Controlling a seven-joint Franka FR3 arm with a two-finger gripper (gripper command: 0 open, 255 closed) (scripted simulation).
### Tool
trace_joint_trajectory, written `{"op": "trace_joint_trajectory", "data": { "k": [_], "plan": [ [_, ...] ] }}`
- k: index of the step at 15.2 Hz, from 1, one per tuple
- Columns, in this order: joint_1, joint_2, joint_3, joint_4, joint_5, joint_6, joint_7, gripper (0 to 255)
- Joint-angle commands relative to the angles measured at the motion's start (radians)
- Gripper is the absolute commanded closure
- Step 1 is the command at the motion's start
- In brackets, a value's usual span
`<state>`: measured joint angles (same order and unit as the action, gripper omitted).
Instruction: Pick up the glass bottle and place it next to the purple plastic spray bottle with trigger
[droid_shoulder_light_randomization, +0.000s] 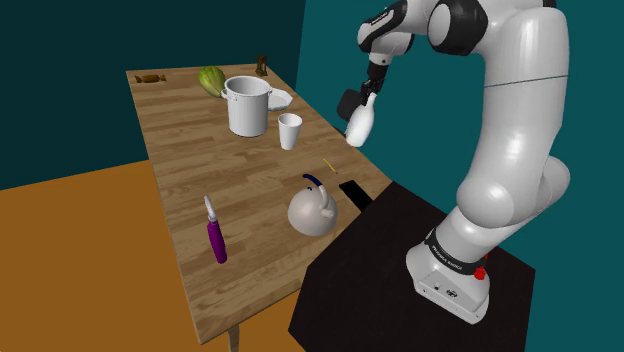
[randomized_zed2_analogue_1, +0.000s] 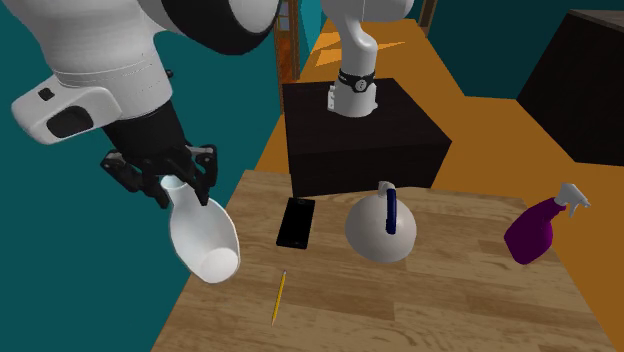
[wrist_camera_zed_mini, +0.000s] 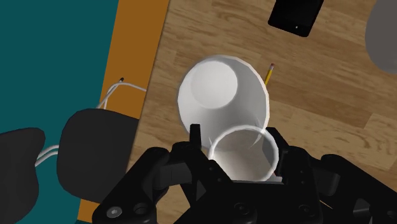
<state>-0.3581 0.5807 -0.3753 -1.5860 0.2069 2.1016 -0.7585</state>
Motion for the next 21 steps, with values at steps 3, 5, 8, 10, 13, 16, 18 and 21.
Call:
{"op": "trace_joint_trajectory", "data": {
  "k": [3, 5, 8, 10, 13, 16, 18, 21],
  "plan": [
    [0.004, -0.023, -0.006, 0.020, -0.010, -0.042, 0.006, 255],
    [0.005, -0.034, -0.009, 0.030, -0.015, -0.063, 0.009, 255],
    [0.006, -0.050, -0.013, 0.048, -0.021, -0.095, 0.012, 255],
    [0.007, -0.059, -0.015, 0.062, -0.025, -0.117, 0.015, 255],
    [0.007, -0.071, -0.018, 0.084, -0.031, -0.151, 0.018, 255],
    [0.007, -0.082, -0.021, 0.108, -0.036, -0.186, 0.021, 255],
    [0.007, -0.088, -0.023, 0.126, -0.039, -0.209, 0.023, 255],
    [0.005, -0.096, -0.025, 0.156, -0.043, -0.245, 0.025, 255]
  ]
}}
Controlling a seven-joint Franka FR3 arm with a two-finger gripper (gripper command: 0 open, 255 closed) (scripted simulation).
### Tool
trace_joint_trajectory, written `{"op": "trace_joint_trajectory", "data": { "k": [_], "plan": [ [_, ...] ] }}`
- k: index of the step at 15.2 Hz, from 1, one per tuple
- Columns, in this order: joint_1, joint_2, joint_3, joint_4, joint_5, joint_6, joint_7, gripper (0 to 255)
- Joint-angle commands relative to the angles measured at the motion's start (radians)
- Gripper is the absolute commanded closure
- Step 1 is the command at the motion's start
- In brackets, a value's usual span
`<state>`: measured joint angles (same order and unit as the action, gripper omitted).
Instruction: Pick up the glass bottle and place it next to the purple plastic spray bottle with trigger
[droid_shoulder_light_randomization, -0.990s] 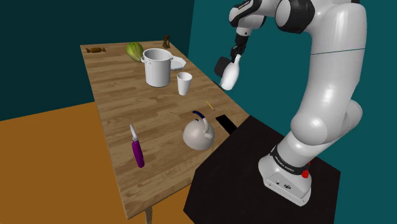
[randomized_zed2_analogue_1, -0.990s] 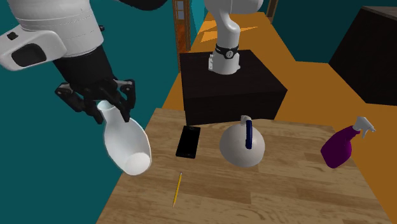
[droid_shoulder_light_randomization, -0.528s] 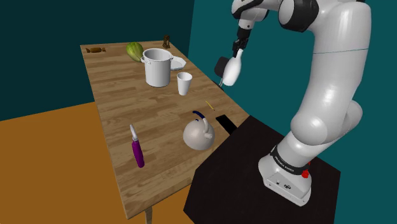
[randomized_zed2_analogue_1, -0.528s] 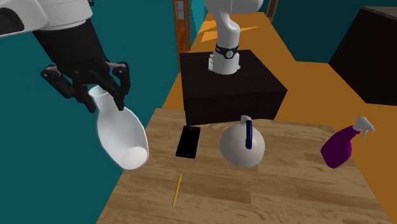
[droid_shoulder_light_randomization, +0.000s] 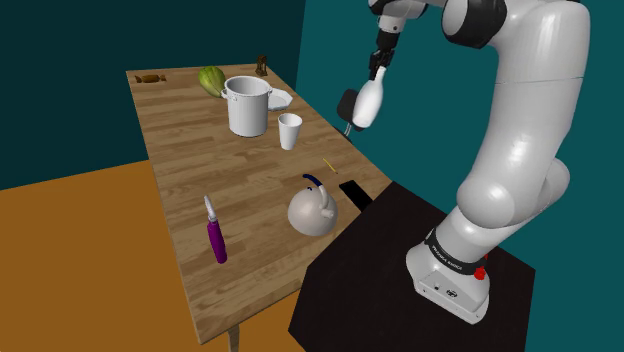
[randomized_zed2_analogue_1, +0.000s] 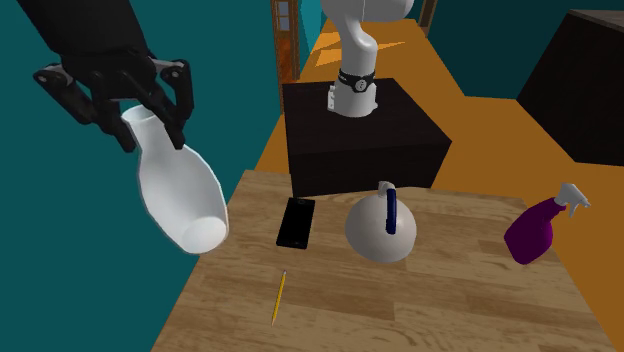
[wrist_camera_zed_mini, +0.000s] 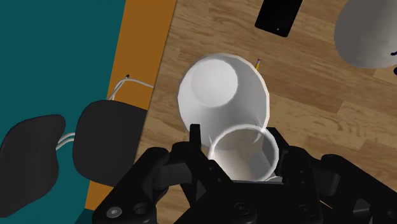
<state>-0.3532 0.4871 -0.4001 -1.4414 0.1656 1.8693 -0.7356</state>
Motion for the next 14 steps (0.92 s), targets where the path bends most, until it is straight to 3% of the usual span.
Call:
{"op": "trace_joint_trajectory", "data": {
  "k": [1, 14],
  "plan": [
    [0.000, -0.004, -0.001, 0.021, -0.002, -0.026, 0.003, 255],
    [-0.017, -0.008, -0.006, 0.194, -0.007, -0.199, 0.009, 255]
  ]
}}
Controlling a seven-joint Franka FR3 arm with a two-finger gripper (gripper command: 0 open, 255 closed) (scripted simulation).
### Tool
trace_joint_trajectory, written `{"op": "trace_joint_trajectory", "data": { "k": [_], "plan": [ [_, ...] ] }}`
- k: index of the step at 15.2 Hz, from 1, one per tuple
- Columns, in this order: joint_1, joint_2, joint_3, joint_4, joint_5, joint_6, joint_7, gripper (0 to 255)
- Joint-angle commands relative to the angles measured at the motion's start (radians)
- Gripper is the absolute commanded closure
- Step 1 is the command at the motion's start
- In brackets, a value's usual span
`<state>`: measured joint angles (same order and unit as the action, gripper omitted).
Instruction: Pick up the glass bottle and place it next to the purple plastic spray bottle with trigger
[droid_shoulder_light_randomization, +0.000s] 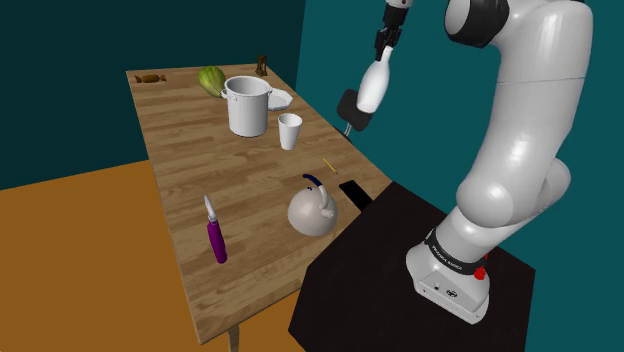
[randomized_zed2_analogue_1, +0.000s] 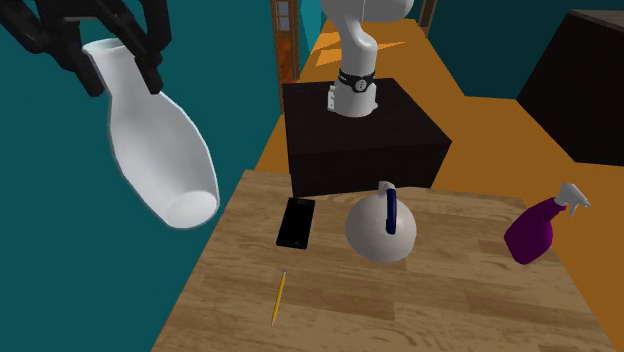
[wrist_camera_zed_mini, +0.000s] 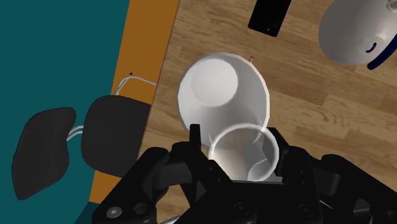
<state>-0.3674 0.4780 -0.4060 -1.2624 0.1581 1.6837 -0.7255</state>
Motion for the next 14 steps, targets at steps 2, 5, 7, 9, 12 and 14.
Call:
{"op": "trace_joint_trajectory", "data": {
  "k": [2, 5, 7, 9, 12, 14],
  "plan": [
    [-0.008, 0.006, -0.001, 0.049, 0.002, -0.043, -0.001, 255],
    [0.015, -0.029, -0.001, 0.016, -0.011, -0.043, 0.017, 255],
    [0.065, -0.100, 0.001, -0.087, -0.036, -0.008, 0.057, 255],
    [0.110, -0.164, 0.007, -0.175, -0.060, 0.020, 0.099, 255],
    [0.168, -0.250, 0.023, -0.288, -0.095, 0.053, 0.168, 255],
    [0.203, -0.301, 0.037, -0.353, -0.115, 0.070, 0.216, 255]
  ]
}}
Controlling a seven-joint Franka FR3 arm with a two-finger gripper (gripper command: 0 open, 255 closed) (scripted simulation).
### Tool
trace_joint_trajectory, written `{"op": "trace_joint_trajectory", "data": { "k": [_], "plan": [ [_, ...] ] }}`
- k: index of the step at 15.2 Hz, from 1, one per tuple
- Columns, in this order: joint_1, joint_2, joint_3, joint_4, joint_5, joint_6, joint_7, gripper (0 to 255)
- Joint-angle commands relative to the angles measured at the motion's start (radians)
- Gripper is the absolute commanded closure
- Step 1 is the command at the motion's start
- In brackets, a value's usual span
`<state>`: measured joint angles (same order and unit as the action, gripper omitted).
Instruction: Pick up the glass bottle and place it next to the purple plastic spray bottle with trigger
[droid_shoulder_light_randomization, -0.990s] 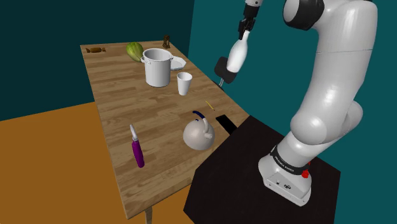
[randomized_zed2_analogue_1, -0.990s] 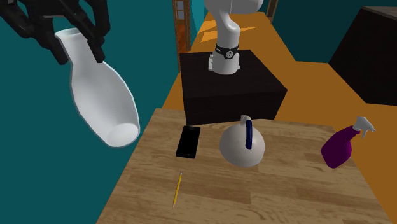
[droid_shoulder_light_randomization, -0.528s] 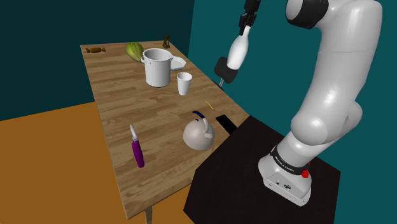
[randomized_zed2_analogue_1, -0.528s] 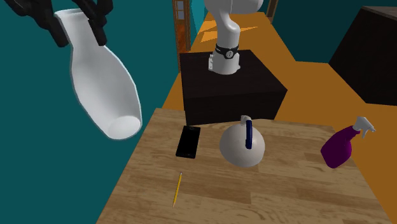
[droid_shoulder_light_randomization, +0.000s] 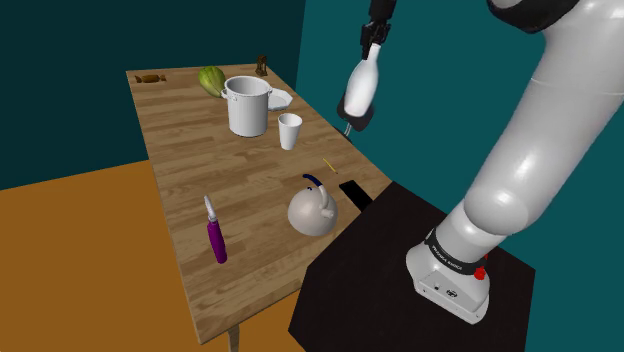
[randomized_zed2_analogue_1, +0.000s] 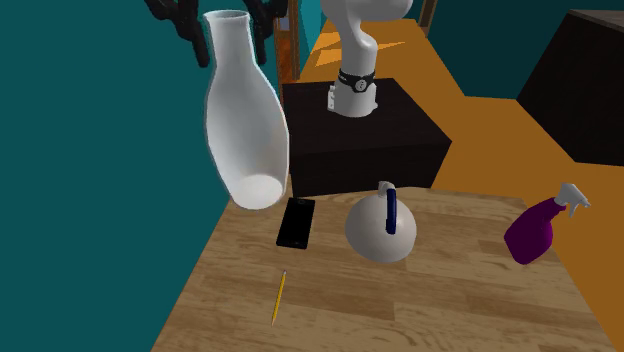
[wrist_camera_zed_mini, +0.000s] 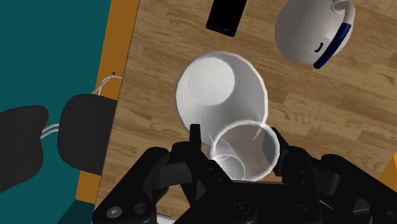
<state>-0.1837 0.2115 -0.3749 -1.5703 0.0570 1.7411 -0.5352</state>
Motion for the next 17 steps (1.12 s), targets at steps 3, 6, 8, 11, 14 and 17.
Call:
{"op": "trace_joint_trajectory", "data": {
  "k": [3, 6, 8, 11, 14, 17],
  "plan": [
    [0.066, -0.104, 0.032, -0.129, -0.039, 0.032, 0.100, 255],
    [0.107, -0.163, 0.063, -0.199, -0.059, 0.045, 0.175, 255],
    [0.133, -0.198, 0.085, -0.239, -0.069, 0.052, 0.225, 255],
    [0.169, -0.241, 0.121, -0.289, -0.078, 0.059, 0.300, 255],
    [0.203, -0.276, 0.159, -0.329, -0.083, 0.063, 0.374, 255],
    [0.236, -0.301, 0.199, -0.358, -0.082, 0.066, 0.447, 255]
  ]
}}
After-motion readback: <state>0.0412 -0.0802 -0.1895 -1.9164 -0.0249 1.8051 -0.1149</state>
